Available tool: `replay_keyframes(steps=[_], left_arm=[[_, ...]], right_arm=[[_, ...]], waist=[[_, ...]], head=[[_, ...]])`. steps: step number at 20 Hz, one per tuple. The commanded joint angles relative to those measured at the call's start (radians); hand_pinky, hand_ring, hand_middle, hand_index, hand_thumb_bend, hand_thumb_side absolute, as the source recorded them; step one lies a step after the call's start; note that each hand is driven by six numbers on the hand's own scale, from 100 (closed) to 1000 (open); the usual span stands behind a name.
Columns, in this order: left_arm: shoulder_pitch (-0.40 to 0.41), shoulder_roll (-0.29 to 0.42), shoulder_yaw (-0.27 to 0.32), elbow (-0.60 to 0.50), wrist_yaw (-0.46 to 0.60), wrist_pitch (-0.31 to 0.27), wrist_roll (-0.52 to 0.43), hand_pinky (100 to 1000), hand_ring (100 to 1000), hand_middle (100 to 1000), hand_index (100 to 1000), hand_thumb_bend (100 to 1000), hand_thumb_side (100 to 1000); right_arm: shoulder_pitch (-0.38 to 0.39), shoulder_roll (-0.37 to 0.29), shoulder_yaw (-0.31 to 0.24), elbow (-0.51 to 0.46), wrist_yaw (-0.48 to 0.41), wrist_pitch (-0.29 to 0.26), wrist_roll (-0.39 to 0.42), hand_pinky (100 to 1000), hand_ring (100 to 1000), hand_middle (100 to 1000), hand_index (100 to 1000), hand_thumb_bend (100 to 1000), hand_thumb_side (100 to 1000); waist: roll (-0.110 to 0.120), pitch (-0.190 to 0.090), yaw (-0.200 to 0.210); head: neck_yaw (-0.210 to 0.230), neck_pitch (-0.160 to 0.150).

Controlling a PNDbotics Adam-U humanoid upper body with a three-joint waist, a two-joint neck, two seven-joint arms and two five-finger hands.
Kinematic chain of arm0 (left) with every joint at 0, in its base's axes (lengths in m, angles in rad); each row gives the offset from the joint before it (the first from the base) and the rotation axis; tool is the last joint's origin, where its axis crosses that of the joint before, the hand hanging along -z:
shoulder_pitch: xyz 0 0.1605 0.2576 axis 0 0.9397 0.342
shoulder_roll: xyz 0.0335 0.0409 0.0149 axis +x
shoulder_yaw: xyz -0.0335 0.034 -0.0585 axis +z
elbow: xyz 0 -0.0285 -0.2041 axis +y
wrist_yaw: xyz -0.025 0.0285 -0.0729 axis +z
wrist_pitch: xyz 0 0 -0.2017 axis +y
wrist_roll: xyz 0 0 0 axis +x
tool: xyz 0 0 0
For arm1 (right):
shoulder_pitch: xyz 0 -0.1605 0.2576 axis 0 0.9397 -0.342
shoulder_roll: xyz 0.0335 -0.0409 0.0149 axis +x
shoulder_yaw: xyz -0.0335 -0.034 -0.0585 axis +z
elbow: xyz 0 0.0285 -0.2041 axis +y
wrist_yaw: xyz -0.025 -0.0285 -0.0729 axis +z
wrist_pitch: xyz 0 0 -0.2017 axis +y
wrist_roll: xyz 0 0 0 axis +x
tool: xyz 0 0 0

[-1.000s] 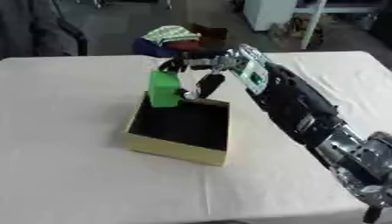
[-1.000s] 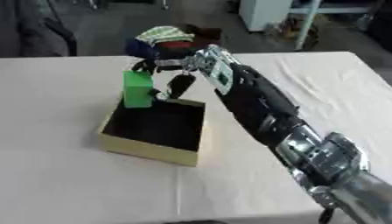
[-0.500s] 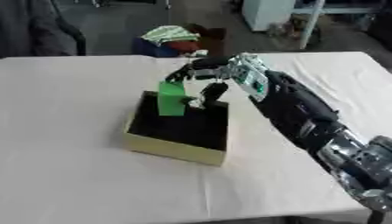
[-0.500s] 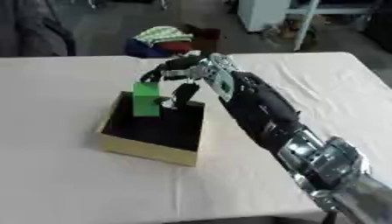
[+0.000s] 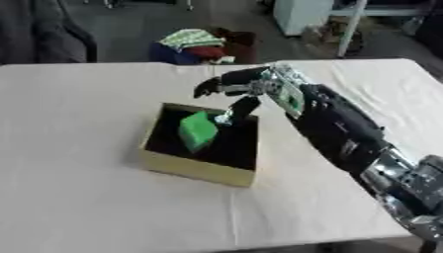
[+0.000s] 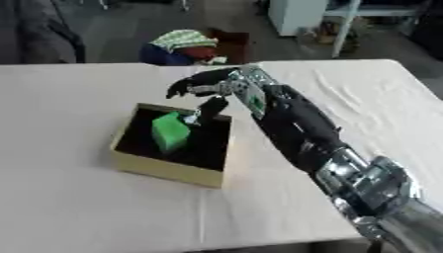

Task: Pick up objects on the table and place them in the box.

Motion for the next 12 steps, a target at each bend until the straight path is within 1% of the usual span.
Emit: replay_keyframes(steps=[1,2,3,4,5,6,8,9,10,12], left_arm=[[-0.007,0.011,0.008,-0.012,0.0,0.0,0.0,672,538,501,659,100,485],[-0.007,0.01,0.009,-0.012,0.0,0.0,0.001,671,538,501,659,100,485],[-0.006,0.01,0.009,-0.012,0.0,0.0,0.001,671,538,501,659,100,485],[-0.005,0.01,0.009,-0.012,-0.001,0.0,0.001,672,538,501,659,100,486],[-0.004,0.009,0.01,-0.012,-0.001,0.0,0.002,672,538,501,659,100,485],[-0.003,0.009,0.011,-0.012,-0.002,0.0,0.002,672,539,501,659,100,485],[-0.001,0.009,0.011,-0.012,-0.002,0.001,0.003,672,539,501,659,100,485],[-0.002,0.008,0.011,-0.012,-0.002,0.001,0.003,672,539,501,659,100,486],[-0.002,0.007,0.011,-0.012,-0.002,0.0,0.003,672,539,501,659,100,486],[-0.001,0.005,0.011,-0.012,-0.002,0.0,0.003,672,539,501,659,100,486]], right_arm=[[-0.027,-0.059,-0.044,-0.028,-0.024,-0.268,0.219,867,914,970,1000,100,618],[-0.028,-0.073,-0.063,-0.036,-0.048,-0.268,0.2,865,903,961,1000,100,566],[-0.028,-0.09,-0.088,-0.047,-0.081,-0.268,0.178,865,900,958,1000,100,540],[-0.026,-0.107,-0.11,-0.063,-0.112,-0.268,0.16,865,894,952,1000,100,478],[-0.023,-0.125,-0.132,-0.083,-0.144,-0.268,0.143,865,892,949,1000,100,454],[-0.02,-0.14,-0.149,-0.102,-0.171,-0.268,0.13,865,889,946,1000,100,403],[-0.014,-0.165,-0.18,-0.138,-0.209,-0.268,0.11,865,889,945,1000,100,376],[-0.01,-0.177,-0.197,-0.155,-0.224,-0.265,0.1,863,885,939,1000,100,328],[-0.005,-0.187,-0.213,-0.171,-0.236,-0.259,0.091,863,881,935,1000,100,300],[0.006,-0.201,-0.236,-0.2,-0.258,-0.244,0.078,862,876,930,1000,100,273]], waist=[[0.004,-0.011,-0.004],[0.005,-0.011,-0.006],[0.005,-0.01,-0.007],[0.005,-0.01,-0.008],[0.006,-0.009,-0.009],[0.006,-0.008,-0.01],[0.007,-0.008,-0.012],[0.007,-0.007,-0.012],[0.007,-0.007,-0.012],[0.008,-0.006,-0.011]], head=[[0.003,0.005],[0.005,0.005],[0.006,0.005],[0.008,0.005],[0.01,0.005],[0.012,0.005],[0.014,0.005],[0.015,0.005],[0.015,0.005],[0.017,0.005]])
